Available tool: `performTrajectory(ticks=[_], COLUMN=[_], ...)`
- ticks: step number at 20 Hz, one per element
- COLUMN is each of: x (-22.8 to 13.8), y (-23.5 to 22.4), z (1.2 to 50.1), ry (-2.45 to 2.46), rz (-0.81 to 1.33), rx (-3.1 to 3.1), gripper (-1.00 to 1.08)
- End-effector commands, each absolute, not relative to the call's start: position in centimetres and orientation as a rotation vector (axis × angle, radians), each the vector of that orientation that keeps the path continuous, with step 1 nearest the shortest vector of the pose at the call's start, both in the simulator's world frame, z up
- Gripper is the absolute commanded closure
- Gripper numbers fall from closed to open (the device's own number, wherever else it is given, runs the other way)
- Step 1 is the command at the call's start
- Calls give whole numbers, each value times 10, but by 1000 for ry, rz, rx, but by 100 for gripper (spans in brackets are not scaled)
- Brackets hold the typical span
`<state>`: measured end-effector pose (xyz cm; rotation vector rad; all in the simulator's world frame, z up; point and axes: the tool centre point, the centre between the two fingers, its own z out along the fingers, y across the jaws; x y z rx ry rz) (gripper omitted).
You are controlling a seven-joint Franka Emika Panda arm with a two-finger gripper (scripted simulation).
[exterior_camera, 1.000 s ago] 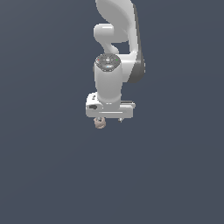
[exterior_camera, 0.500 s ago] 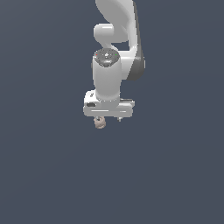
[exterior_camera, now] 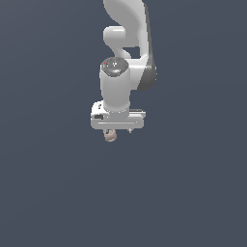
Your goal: Pick up the object and move it to a goal position.
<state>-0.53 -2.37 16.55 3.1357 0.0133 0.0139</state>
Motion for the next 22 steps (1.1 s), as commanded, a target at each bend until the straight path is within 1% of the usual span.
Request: performTrajectory(ticks=[1,13,22], x=[-10,-52,-72], y=[-29,-61,-73], z=[158,110,91], ry=[49,321,436], rz=[12,3,0], rx=[3136,3123,3111], gripper=[-92,-92,-92])
